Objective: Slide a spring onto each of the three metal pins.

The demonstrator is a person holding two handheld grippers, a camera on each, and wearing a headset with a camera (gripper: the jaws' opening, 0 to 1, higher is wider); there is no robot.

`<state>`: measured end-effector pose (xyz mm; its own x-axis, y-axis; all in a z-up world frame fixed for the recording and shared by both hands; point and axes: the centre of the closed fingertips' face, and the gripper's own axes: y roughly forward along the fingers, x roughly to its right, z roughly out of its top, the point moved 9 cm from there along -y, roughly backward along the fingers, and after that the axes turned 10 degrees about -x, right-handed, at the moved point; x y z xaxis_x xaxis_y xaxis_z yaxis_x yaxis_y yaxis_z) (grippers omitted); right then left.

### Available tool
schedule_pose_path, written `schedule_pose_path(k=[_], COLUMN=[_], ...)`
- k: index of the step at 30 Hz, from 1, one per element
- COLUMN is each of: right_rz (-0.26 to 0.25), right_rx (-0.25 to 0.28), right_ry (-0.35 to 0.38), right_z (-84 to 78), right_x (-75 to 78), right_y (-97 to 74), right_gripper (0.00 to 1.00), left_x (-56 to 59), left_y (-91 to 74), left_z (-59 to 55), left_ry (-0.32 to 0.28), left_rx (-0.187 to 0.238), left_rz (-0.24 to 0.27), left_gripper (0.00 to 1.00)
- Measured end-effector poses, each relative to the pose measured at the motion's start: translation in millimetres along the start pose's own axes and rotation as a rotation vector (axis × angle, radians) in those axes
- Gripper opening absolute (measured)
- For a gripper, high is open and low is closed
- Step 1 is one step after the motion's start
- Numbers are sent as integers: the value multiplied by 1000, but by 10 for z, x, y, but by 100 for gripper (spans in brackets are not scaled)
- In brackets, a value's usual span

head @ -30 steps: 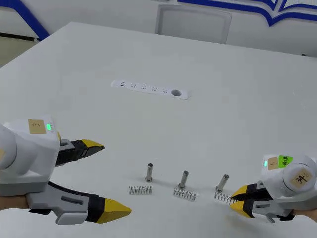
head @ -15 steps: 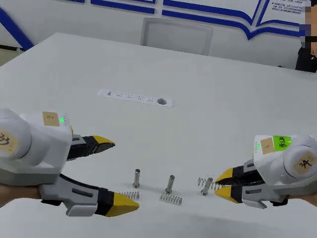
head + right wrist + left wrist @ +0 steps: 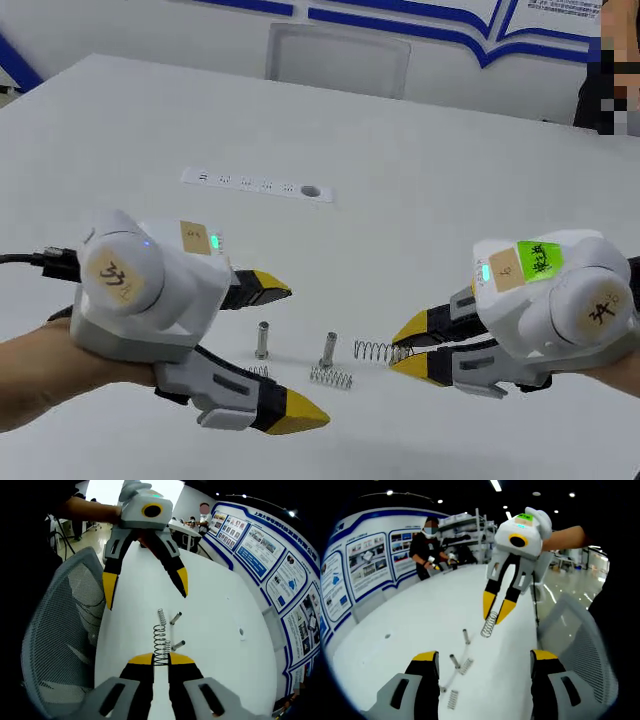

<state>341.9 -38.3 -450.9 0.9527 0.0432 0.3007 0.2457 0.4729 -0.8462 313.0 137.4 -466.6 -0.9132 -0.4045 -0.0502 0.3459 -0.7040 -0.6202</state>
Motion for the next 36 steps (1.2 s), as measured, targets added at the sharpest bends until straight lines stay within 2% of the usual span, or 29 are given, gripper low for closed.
schedule_pose_path(k=[3,12,17,19,22,27,31,32,36], right_rz=[-26,-14,-1,0,12,25,36,44,49], right_rx=[11,19,34,38,37,32,33,32,29], right_ry=[-54,-89,-88,-99,-118,-126,-134,-143,-145], right_z=[38,157,229,266,297,312,332,337,341], right_x=[-17,-106,-148,-176,-203,-219,-247,-266,-275], right_y=[-28,-37,-41,-46,-38,-16,-7,1,10], right_gripper=[10,10,10,10,10,10,10,10,10], left_x=[15,68,96,121,172,198,226,217,232], left_y=[12,85,131,143,148,152,154,153,158], left_z=[9,27,40,42,60,63,46,42,31], left_ry=[12,44,34,40,51,52,33,34,28], left_rx=[0,-5,16,11,26,36,49,51,50], left_rz=[-7,-12,-20,-33,-59,-68,-101,-88,-102], left_gripper=[73,66,59,53,44,33,15,15,13])
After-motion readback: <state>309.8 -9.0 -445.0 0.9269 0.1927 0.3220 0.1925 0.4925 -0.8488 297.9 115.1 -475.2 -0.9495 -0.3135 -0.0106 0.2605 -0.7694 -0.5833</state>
